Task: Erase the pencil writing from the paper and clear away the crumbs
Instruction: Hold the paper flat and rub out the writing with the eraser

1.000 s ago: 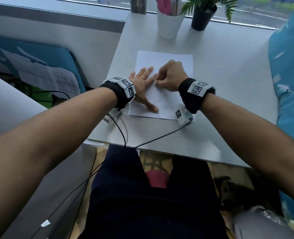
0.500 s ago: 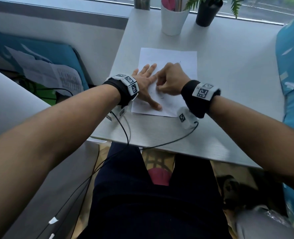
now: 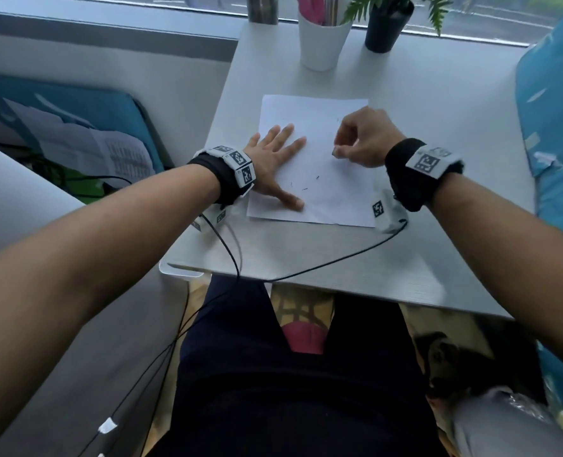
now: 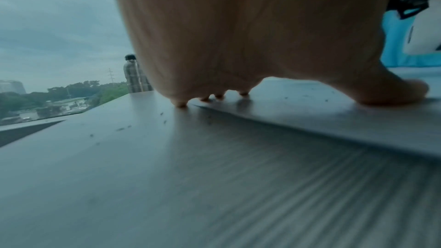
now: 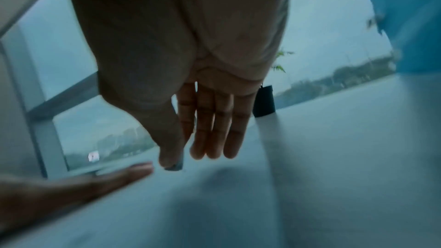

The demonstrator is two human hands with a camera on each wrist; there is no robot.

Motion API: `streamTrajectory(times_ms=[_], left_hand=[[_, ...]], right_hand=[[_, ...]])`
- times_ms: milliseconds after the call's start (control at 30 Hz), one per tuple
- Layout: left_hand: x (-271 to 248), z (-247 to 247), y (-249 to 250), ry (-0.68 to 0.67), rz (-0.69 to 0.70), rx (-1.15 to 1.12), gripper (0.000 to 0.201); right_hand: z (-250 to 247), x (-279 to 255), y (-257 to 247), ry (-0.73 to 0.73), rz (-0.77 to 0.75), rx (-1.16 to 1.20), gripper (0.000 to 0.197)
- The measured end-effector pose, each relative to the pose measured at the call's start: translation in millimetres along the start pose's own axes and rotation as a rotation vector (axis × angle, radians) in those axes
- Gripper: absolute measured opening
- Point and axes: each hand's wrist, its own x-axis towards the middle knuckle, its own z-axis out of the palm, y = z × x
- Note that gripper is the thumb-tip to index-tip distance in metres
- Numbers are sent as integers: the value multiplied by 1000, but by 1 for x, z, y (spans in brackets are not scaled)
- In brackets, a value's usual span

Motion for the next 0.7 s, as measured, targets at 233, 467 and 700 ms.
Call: streamTrajectory(times_ms=[233,467,700], left_hand=[[-8,-5,2,70,-66,104,77],[-32,2,68,163,182,152,64],[-39,30,80,-36,341,105,71]], right_hand=[[14,-18,13,-129,-28,-71,9],[14,-18,11,-86,-38,-83,8],[12,-20,9,-73,-25,-90,7]])
